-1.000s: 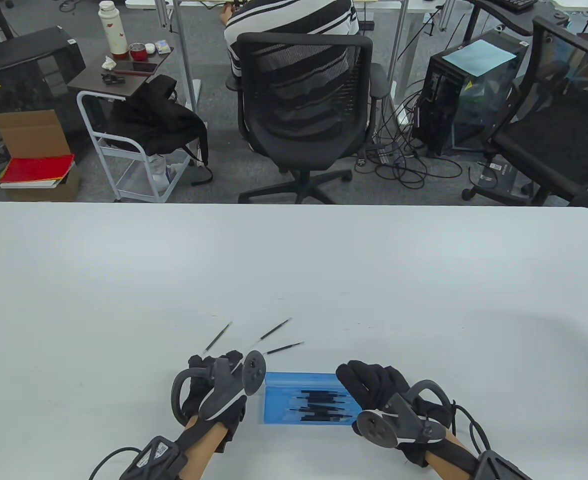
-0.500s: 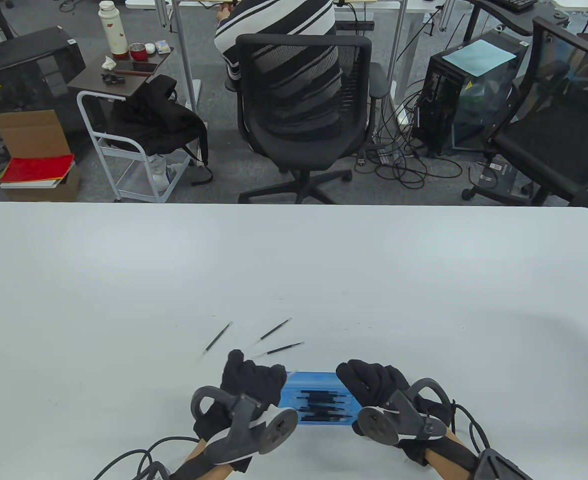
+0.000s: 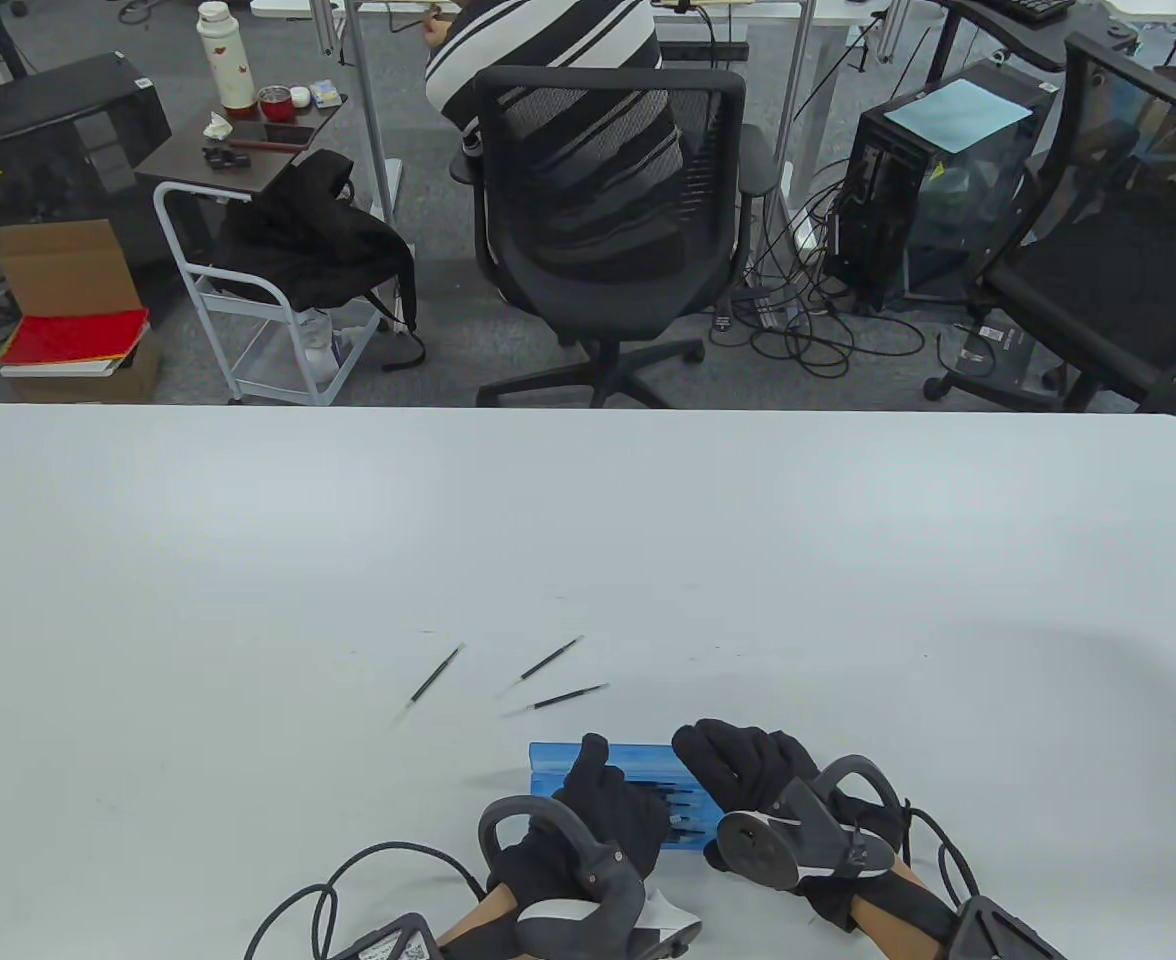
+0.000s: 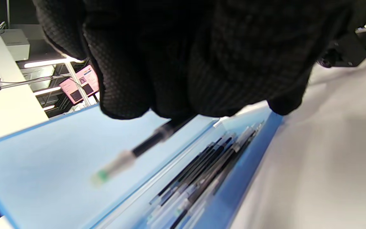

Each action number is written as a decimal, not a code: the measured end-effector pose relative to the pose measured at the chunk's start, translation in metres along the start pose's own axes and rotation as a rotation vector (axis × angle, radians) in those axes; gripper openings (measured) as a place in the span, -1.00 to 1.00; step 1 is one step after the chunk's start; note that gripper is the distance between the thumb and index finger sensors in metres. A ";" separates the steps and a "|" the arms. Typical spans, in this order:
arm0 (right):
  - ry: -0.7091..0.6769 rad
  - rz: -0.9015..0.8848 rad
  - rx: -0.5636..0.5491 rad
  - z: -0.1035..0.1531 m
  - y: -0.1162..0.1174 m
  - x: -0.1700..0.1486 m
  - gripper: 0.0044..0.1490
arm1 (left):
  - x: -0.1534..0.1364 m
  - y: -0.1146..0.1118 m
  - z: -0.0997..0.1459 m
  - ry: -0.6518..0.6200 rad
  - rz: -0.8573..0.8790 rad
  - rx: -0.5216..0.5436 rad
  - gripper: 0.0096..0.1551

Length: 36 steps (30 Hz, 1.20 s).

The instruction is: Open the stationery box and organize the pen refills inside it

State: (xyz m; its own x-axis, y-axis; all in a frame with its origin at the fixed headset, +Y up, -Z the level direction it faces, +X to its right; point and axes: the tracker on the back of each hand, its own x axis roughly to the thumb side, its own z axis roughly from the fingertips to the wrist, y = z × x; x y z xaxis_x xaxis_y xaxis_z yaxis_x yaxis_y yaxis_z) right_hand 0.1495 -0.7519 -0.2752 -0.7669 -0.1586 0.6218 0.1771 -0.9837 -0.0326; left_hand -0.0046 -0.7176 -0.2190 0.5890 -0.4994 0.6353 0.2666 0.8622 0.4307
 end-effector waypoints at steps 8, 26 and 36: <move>0.004 0.007 -0.001 0.000 0.000 0.000 0.51 | 0.009 -0.009 -0.007 -0.037 -0.057 -0.014 -0.40; 0.003 0.010 -0.002 0.000 0.000 0.001 0.50 | 0.015 -0.013 -0.015 -0.084 -0.101 -0.016 -0.40; 0.004 0.011 -0.002 0.000 0.000 0.001 0.50 | -0.005 0.008 -0.002 -0.042 0.076 0.073 -0.42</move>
State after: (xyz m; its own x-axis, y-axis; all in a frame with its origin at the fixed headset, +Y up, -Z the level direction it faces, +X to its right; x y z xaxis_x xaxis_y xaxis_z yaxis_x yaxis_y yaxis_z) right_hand 0.1489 -0.7517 -0.2745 -0.7672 -0.1696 0.6186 0.1840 -0.9821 -0.0410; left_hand -0.0037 -0.7085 -0.2201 0.5721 -0.4376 0.6937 0.1655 0.8900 0.4249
